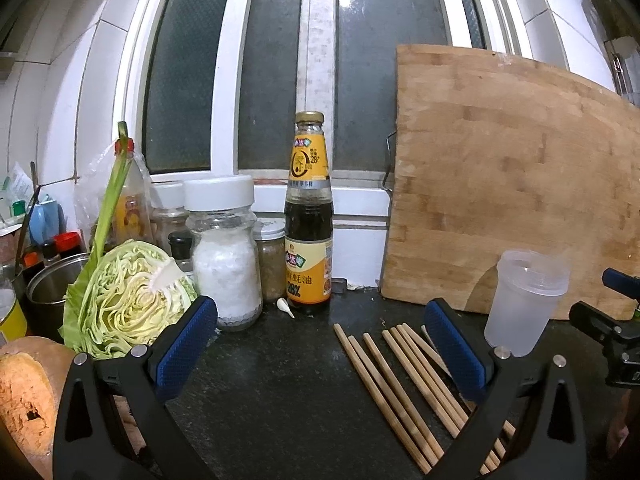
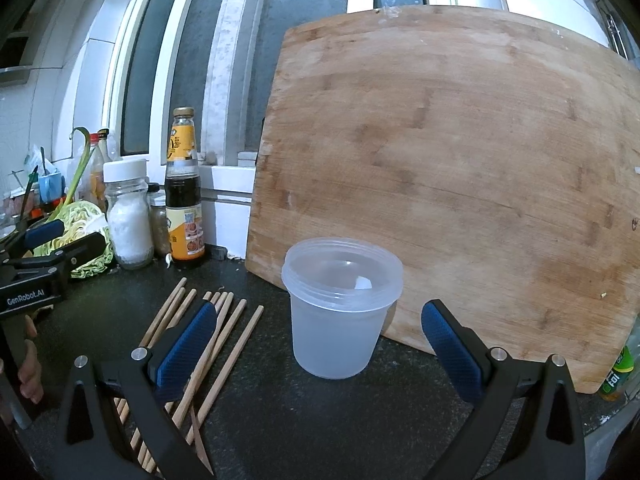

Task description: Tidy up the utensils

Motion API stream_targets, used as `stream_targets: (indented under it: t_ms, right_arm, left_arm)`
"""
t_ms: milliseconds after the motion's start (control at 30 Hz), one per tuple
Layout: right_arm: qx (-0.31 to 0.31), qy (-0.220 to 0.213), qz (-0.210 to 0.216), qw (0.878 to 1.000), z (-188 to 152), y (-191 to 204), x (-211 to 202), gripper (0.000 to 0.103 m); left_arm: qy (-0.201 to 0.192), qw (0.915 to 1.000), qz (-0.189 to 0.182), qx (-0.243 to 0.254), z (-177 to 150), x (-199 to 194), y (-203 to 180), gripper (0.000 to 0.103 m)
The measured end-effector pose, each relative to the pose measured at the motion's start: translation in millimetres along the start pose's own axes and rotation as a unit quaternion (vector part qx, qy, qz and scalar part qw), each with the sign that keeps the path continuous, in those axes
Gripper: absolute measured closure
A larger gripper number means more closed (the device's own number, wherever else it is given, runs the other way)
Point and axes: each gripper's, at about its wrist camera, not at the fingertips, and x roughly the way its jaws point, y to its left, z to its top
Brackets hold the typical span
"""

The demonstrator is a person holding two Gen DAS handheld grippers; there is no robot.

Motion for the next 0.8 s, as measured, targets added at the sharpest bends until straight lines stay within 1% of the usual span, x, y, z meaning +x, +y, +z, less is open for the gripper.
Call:
stream_targets:
  t_ms: [167, 233, 333, 367, 433, 500, 567, 633, 667, 733, 800]
  right_arm:
    - [0.006, 0.012, 0.0, 1.0, 2, -2, 0, 0.0]
    - [0.007, 0.01, -0.001, 1.0, 3, -3, -2, 0.0]
    - [0.011, -0.005, 0.01, 1.0, 6, -3, -7, 0.0]
    - [0.013, -0.012, 0.015, 1.0, 6, -4, -11, 0.0]
    - [0.016, -0.021, 0.016, 1.0, 5, -5, -15, 0.0]
    - [0.015, -0.021, 0.021, 0.999, 6, -5, -16, 0.0]
    - [0.007, -0.006, 0.022, 1.0, 7, -4, -14, 0.0]
    - [0.0, 0.018, 0.005, 1.0, 9, -1, -12, 0.0]
    - [-0.003, 0.021, -0.003, 1.0, 10, 0, -11, 0.0]
    - [-0.012, 0.018, 0.002, 1.0, 14, 3, -12, 0.0]
    - [-0.019, 0.029, 0.008, 0.999, 20, 9, -11, 0.0]
  left_arm:
    - [0.001, 0.9996, 0.002, -0.026, -1, -5, 10, 0.0]
    - [-0.001, 0.9987, -0.019, -0.047, -1, -7, 17, 0.0]
    - [-0.006, 0.9945, -0.066, -0.081, -2, -10, 30, 0.0]
    - [-0.004, 0.993, -0.076, -0.091, -3, -9, 34, 0.0]
    - [0.001, 0.9915, -0.083, -0.1, -3, -9, 40, 0.0]
    - [0.009, 0.9919, -0.086, -0.092, 0, -10, 42, 0.0]
    - [0.015, 0.9935, -0.085, -0.074, 7, -14, 41, 0.0]
    - [0.011, 0.9956, -0.077, -0.052, 13, -20, 39, 0.0]
    - [0.005, 0.9965, -0.073, -0.041, 17, -23, 37, 0.0]
    - [-0.002, 0.9977, -0.067, -0.014, 23, -27, 32, 0.0]
    - [0.005, 0.9978, -0.066, 0.001, 29, -27, 27, 0.0]
